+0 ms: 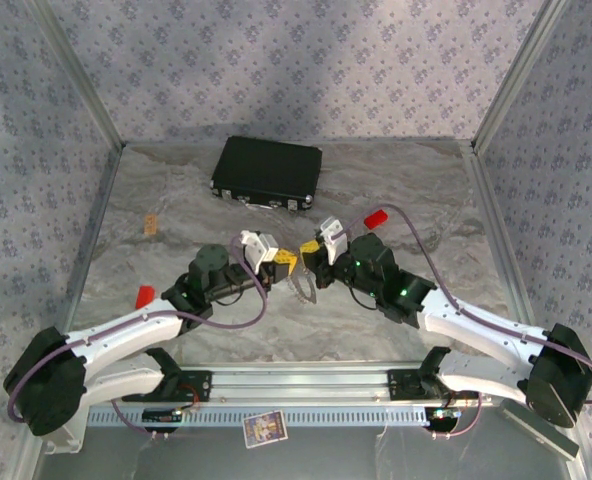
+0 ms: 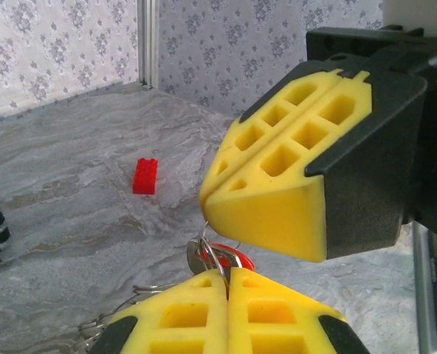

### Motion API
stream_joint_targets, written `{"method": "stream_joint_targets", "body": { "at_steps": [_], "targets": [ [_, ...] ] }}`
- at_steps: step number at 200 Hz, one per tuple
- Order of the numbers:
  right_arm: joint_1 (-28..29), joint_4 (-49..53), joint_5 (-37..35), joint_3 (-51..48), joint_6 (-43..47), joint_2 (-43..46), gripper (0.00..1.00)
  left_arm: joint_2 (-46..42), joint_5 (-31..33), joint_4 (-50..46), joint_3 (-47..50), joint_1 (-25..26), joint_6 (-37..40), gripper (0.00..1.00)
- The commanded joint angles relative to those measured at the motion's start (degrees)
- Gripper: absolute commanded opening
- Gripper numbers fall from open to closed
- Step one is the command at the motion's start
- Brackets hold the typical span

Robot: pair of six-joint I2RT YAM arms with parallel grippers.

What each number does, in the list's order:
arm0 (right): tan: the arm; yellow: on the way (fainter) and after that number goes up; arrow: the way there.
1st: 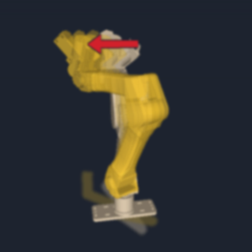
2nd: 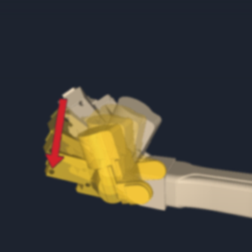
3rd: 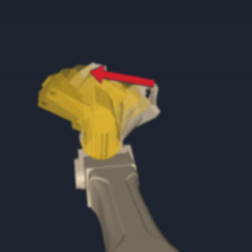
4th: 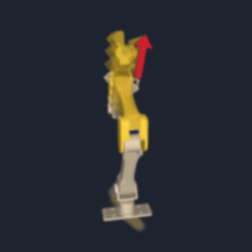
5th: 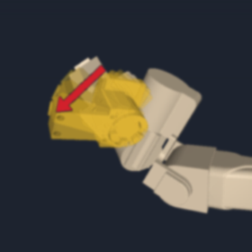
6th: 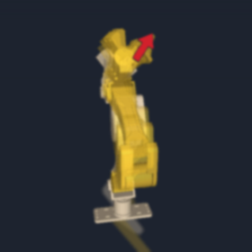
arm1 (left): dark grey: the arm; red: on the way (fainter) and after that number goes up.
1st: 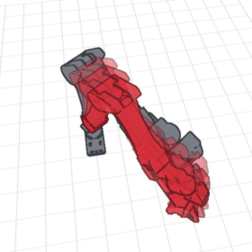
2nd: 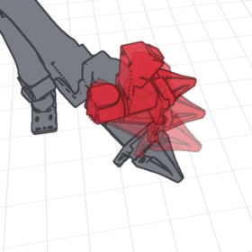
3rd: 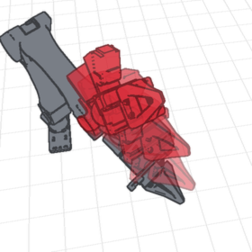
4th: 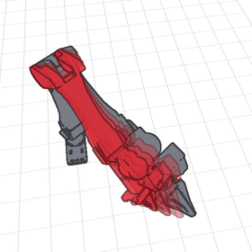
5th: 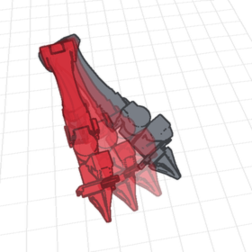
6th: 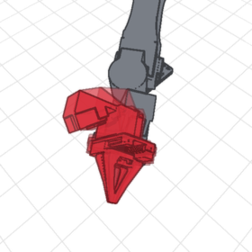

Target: Put the keys on the keyring

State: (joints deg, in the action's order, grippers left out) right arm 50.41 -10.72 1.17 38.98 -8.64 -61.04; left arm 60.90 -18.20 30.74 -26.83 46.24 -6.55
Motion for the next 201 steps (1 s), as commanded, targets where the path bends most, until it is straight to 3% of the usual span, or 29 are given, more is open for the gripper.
{"method": "stream_joint_targets", "body": {
  "at_steps": [1,32,115,180,201],
  "targets": [
    [-0.14,-0.36,-3.30,0.23,-2.75,-0.31,0.00,-0.17,-0.04,3.01,0.22,1.86,4.25,0.00],
    [-0.05,1.34,-3.09,0.25,-3.33,-0.45,0.00,0.26,2.02,4.52,0.64,2.31,5.54,0.00],
    [-0.18,3.22,-0.96,2.19,-3.77,-2.28,0.00,0.88,0.29,6.51,1.59,2.39,6.54,0.00],
    [-2.20,7.05,1.69,3.35,-5.68,-3.21,0.00,0.44,1.18,8.44,3.38,3.41,11.91,0.00],
    [-2.82,9.83,2.97,4.00,-5.11,-3.21,0.23,0.22,1.64,9.29,3.76,3.42,12.24,0.00]
  ]
}}
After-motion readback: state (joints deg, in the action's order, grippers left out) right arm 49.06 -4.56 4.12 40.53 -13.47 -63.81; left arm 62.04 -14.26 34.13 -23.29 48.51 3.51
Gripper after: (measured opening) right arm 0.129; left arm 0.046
